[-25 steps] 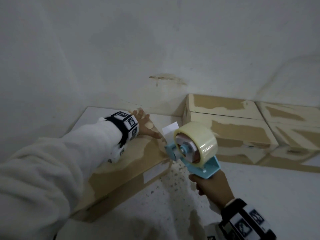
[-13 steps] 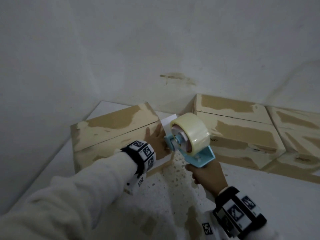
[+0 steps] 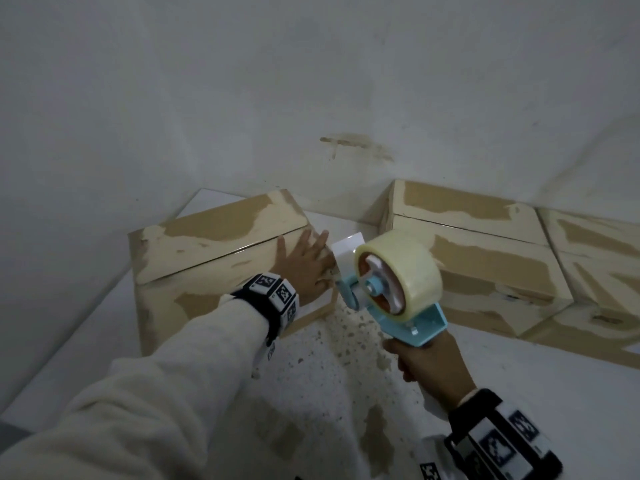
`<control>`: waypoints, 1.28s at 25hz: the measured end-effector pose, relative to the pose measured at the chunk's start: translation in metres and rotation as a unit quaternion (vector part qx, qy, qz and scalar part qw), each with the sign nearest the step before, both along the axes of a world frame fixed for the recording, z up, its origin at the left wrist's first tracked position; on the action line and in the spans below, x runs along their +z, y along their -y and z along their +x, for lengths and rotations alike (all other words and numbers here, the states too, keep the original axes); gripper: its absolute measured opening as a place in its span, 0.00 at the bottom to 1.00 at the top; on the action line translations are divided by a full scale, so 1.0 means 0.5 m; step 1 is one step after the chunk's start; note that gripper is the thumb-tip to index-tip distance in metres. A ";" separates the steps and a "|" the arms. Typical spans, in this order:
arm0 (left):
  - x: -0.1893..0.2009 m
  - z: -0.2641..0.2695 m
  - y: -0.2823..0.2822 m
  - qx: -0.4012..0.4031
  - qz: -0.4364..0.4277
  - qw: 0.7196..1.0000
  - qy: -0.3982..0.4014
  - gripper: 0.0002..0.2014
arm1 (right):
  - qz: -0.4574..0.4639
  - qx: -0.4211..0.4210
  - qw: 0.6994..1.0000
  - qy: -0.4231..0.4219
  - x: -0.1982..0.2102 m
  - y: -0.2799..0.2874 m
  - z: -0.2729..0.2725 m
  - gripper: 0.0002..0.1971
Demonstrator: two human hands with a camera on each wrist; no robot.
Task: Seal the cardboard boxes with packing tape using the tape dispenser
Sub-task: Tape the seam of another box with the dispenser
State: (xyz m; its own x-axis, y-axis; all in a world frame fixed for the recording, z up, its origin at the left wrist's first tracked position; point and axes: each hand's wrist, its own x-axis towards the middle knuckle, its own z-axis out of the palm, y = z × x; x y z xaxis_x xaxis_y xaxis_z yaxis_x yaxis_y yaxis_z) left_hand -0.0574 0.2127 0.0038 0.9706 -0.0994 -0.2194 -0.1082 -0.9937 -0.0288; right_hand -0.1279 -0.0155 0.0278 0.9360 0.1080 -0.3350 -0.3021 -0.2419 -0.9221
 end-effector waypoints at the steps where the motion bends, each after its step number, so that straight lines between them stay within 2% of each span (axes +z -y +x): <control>1: -0.001 0.000 0.000 -0.004 0.004 1.000 0.007 0.31 | 0.004 -0.009 1.000 -0.007 -0.007 0.003 -0.003 0.09; 4: -0.005 -0.004 -0.002 -0.045 0.011 0.999 0.029 0.29 | 0.015 -0.034 0.998 -0.042 -0.023 -0.005 0.000 0.08; 7: -0.004 0.000 -0.008 -0.066 -0.019 0.998 0.010 0.29 | 0.027 -0.036 0.997 -0.057 -0.031 -0.008 0.002 0.08; 15: 0.008 0.001 -0.009 -0.066 -0.033 0.997 -0.006 0.28 | 0.013 -0.036 0.999 -0.012 -0.032 0.019 -0.016 0.08; 19: 0.012 0.001 -0.007 -0.040 -0.084 0.996 -0.009 0.26 | 0.011 -0.046 0.998 -0.031 -0.043 0.021 -0.015 0.07; 22: 0.013 0.003 0.009 0.010 -0.126 0.992 0.005 0.27 | -0.003 -0.042 0.998 -0.050 -0.059 0.009 -0.010 0.06; 26: 0.001 0.012 0.016 0.063 -0.106 0.992 0.035 0.32 | -0.026 -0.041 0.996 -0.077 -0.089 -0.020 0.010 0.09; 32: -0.001 0.019 0.012 0.056 -0.080 0.995 0.023 0.32 | -0.042 -0.001 0.996 -0.083 -0.118 -0.037 0.048 0.13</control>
